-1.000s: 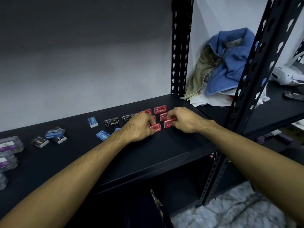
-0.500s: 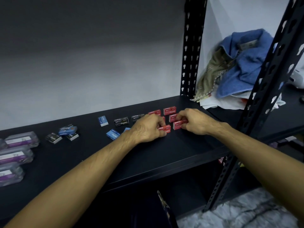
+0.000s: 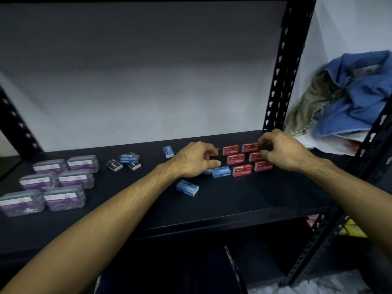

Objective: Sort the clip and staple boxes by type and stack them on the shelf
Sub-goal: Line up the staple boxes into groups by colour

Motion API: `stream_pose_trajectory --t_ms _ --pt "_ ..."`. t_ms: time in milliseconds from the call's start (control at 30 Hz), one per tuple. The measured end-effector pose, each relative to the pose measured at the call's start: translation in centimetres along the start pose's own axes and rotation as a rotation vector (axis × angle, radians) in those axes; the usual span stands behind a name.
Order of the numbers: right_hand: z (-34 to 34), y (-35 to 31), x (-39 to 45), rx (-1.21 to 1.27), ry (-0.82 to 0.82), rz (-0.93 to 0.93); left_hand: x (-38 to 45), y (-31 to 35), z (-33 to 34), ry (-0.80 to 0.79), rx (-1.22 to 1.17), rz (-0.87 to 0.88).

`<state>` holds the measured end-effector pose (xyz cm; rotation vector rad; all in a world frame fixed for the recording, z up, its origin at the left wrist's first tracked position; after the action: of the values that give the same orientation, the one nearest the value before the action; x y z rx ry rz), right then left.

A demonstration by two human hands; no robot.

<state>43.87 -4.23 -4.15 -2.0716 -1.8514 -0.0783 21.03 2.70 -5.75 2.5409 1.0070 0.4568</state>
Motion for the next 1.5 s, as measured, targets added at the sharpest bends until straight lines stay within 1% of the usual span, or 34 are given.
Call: stream_pose_trajectory --t_ms 133,233,467,667,867,967,1067,1167,1300,1400,1500 --pt "0.0 -3.1 0.7 0.032 0.034 -0.030 -2.6 -3.5 -2.3 0.028 0.016 -0.079" --pt "0.9 -6.5 1.4 0.056 0.033 -0.090 -4.7 -6.1 -4.1 0.052 0.031 -0.143" --pt "4.9 -16.3 1.7 0.148 -0.048 -0.259 -10.3 -10.9 -7.5 0.073 0.081 -0.246" --pt "7.9 -23.7 2.5 0.183 -0.107 -0.368 -14.4 -12.1 -7.6 0.054 0.100 -0.280" --pt "11.6 -29.2 4.5 0.210 -0.171 -0.370 -16.8 -11.4 -6.0 0.040 0.080 -0.299" --pt "13.6 -30.8 5.5 0.221 -0.184 -0.300 -17.3 -11.0 -5.1 0.042 0.115 -0.296" --pt "14.8 -31.8 6.3 0.233 -0.118 -0.224 -17.5 -10.9 -4.6 0.058 0.170 -0.269" --pt "15.6 -32.7 6.7 0.173 -0.071 -0.221 -17.3 -11.2 -4.6 0.064 0.179 -0.249" --pt "16.4 -32.8 7.2 0.089 -0.054 -0.195 -17.3 -12.0 -5.0 0.060 0.174 -0.248" --pt "16.5 -32.6 7.4 0.091 -0.098 -0.185 -17.4 -12.3 -5.3 0.046 0.142 -0.253" --pt "16.0 -31.7 7.4 0.166 -0.197 -0.158 -17.4 -12.5 -5.7 0.035 0.096 -0.263"
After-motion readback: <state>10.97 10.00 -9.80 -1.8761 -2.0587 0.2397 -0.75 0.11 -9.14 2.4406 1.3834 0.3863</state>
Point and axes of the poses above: each hand's wrist, its own x-axis towards the middle knuckle, its own z-axis out of the palm, y = z × x, the point moved 6 cm from there along x, towards the middle knuckle, and after that the axes turned 2 degrees about -x, right-handed, at the moved point
